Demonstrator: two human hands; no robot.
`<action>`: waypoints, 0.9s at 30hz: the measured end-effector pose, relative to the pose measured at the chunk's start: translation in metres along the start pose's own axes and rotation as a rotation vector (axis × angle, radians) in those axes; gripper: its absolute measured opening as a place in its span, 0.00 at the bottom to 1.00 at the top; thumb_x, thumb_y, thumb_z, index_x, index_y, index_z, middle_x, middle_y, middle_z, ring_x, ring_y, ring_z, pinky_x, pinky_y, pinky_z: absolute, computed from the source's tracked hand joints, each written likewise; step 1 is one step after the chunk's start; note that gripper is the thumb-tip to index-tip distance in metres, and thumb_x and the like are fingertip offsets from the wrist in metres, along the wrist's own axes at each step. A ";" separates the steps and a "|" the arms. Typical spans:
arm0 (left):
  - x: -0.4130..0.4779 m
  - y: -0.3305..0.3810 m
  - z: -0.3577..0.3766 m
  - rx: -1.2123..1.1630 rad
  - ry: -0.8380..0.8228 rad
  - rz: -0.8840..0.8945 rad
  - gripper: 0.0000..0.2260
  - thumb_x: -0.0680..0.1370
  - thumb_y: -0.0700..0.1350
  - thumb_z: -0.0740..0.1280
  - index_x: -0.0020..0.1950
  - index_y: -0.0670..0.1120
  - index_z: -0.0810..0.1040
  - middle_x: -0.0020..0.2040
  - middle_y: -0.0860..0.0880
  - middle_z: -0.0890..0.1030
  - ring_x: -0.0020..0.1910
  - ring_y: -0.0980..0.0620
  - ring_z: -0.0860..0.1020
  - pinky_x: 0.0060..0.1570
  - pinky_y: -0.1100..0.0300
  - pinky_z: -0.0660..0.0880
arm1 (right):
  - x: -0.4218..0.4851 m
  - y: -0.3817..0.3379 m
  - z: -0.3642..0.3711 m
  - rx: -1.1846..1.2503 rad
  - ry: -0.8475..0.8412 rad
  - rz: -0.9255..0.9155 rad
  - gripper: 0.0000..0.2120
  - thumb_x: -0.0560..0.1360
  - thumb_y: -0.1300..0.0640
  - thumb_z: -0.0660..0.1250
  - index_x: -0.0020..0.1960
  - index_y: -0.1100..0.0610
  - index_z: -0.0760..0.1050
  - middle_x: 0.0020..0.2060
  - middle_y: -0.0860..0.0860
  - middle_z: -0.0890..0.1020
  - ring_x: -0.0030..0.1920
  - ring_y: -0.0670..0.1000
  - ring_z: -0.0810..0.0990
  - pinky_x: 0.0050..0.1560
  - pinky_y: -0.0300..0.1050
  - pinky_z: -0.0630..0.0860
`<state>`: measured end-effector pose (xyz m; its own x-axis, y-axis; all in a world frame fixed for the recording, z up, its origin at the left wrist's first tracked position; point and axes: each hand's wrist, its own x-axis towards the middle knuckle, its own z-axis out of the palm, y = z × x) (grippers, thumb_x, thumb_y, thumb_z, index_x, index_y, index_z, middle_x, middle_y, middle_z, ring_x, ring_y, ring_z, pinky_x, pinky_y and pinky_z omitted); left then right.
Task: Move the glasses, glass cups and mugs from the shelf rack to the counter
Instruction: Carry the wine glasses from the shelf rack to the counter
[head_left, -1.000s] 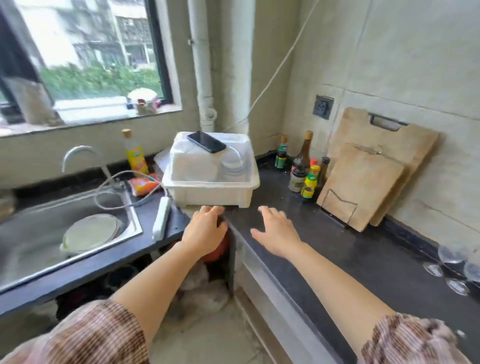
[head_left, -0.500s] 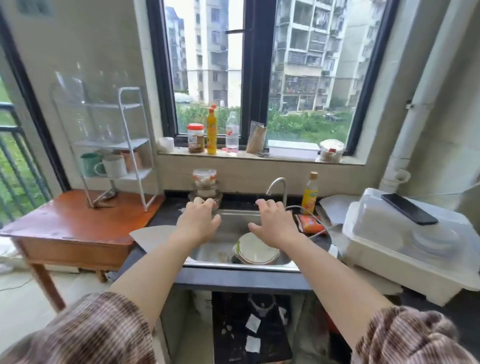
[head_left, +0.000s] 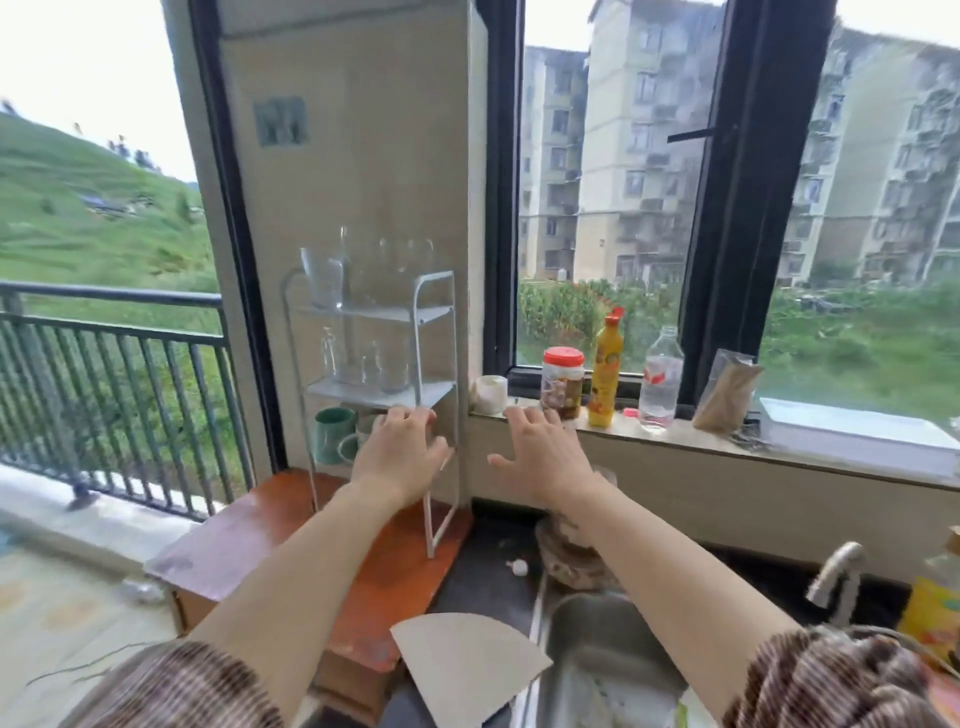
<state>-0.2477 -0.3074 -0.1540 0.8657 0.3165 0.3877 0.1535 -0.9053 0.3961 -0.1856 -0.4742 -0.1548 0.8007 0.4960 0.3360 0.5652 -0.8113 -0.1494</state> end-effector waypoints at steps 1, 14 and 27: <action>0.015 -0.010 -0.003 -0.006 0.021 -0.001 0.17 0.77 0.50 0.61 0.64 0.46 0.73 0.61 0.42 0.74 0.62 0.43 0.71 0.61 0.46 0.71 | 0.020 -0.007 0.001 0.002 0.001 -0.007 0.28 0.76 0.45 0.63 0.71 0.57 0.62 0.68 0.58 0.70 0.68 0.60 0.67 0.64 0.58 0.68; 0.236 -0.104 -0.061 -0.176 0.326 0.111 0.19 0.78 0.47 0.62 0.68 0.47 0.69 0.66 0.43 0.71 0.62 0.44 0.72 0.57 0.55 0.69 | 0.255 -0.064 -0.015 0.129 0.289 -0.055 0.25 0.76 0.45 0.62 0.69 0.55 0.65 0.61 0.56 0.74 0.61 0.57 0.69 0.56 0.54 0.70; 0.409 -0.116 -0.025 -0.401 0.076 0.157 0.33 0.77 0.49 0.62 0.77 0.55 0.47 0.66 0.37 0.68 0.65 0.38 0.68 0.62 0.50 0.66 | 0.431 -0.073 -0.007 0.249 0.244 0.155 0.31 0.76 0.49 0.66 0.76 0.46 0.57 0.67 0.54 0.71 0.69 0.57 0.66 0.61 0.52 0.69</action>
<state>0.0770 -0.0662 -0.0206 0.8238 0.2177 0.5235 -0.1873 -0.7670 0.6137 0.1171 -0.2028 0.0072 0.8264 0.2605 0.4992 0.4962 -0.7560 -0.4269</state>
